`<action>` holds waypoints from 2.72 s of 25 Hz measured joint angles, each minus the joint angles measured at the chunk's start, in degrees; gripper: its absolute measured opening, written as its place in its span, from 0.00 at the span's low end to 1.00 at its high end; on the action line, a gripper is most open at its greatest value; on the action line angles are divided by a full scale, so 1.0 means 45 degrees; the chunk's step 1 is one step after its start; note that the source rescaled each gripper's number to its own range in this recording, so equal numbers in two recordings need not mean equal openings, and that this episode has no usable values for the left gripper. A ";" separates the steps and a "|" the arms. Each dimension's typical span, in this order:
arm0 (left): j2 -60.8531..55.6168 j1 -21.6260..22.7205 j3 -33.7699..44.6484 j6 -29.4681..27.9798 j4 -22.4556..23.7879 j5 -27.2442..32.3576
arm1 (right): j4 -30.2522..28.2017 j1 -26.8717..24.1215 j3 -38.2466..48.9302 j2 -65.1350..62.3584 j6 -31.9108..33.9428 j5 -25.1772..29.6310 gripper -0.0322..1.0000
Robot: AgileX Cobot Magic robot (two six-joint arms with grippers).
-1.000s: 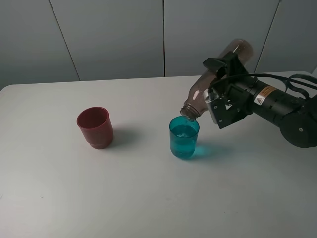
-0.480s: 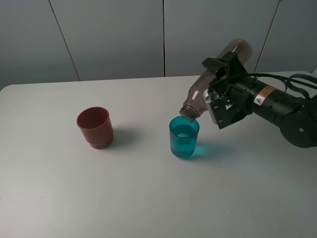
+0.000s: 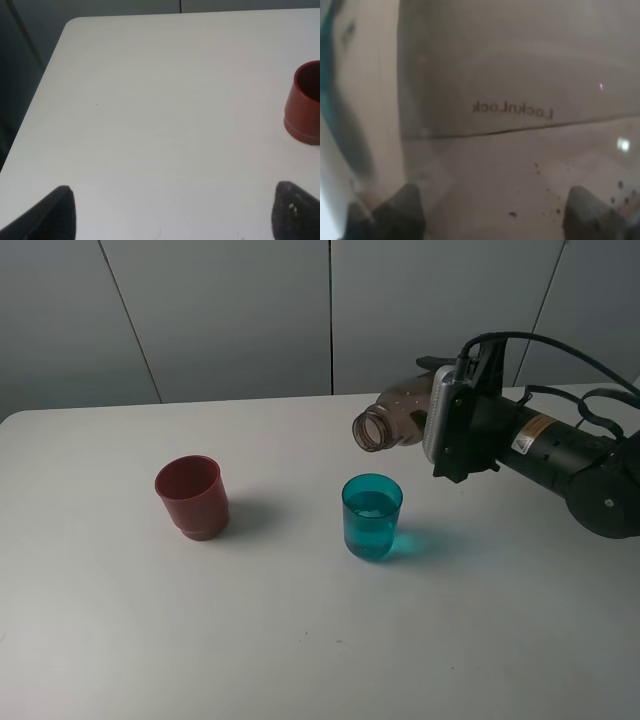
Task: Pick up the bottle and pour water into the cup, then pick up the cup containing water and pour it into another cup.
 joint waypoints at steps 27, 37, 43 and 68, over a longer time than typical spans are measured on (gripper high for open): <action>0.0000 0.0000 0.0000 0.0000 0.0000 0.0000 | 0.1037 0.0000 -0.7747 0.4624 1.7514 0.4708 0.03; 0.0000 0.0000 0.0000 -0.0089 0.0000 0.0000 | 0.0880 -0.0521 -0.8772 0.5097 1.8115 0.5321 0.03; 0.0000 0.0000 0.0000 -0.0089 0.0000 0.0000 | 0.0571 -0.0852 -0.8772 0.5097 1.9073 0.5110 0.03; 0.0000 0.0000 0.0000 -0.0089 0.0000 0.0000 | -0.0365 -0.0880 -0.8823 0.6100 1.8677 0.3676 0.42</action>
